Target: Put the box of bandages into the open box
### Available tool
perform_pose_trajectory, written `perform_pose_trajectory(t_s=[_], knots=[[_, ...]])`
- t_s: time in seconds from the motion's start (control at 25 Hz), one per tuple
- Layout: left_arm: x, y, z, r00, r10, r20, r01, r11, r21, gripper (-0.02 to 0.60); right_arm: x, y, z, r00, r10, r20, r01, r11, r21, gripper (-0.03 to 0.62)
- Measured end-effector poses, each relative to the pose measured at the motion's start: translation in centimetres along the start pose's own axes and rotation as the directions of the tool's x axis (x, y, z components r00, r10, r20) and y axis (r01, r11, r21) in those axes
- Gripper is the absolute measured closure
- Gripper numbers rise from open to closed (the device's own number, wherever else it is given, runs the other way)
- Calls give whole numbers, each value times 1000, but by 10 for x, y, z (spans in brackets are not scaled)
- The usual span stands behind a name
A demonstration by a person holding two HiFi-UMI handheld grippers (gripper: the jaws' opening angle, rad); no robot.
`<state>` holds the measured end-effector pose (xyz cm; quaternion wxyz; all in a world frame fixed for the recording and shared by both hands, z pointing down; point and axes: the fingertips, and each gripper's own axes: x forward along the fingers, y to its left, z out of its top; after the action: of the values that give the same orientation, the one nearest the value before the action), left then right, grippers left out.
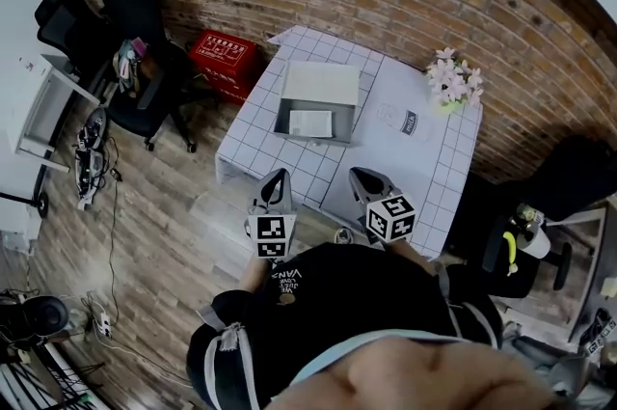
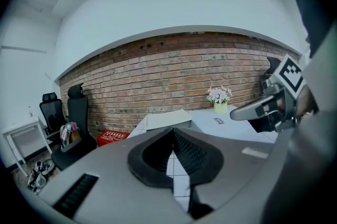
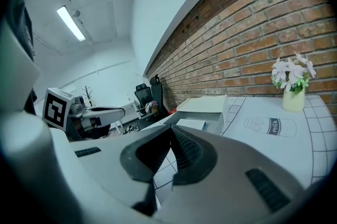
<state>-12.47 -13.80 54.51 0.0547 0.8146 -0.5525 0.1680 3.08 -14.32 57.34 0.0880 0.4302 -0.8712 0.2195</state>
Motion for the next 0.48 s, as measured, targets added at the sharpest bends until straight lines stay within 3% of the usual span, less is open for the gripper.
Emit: perform_pose_trajectory(t_s=[0.48], knots=[[-44,11,-2,997,-69,31,68,997,30,571,-3,49,-12,999,-45,19,45,999,-17,591]])
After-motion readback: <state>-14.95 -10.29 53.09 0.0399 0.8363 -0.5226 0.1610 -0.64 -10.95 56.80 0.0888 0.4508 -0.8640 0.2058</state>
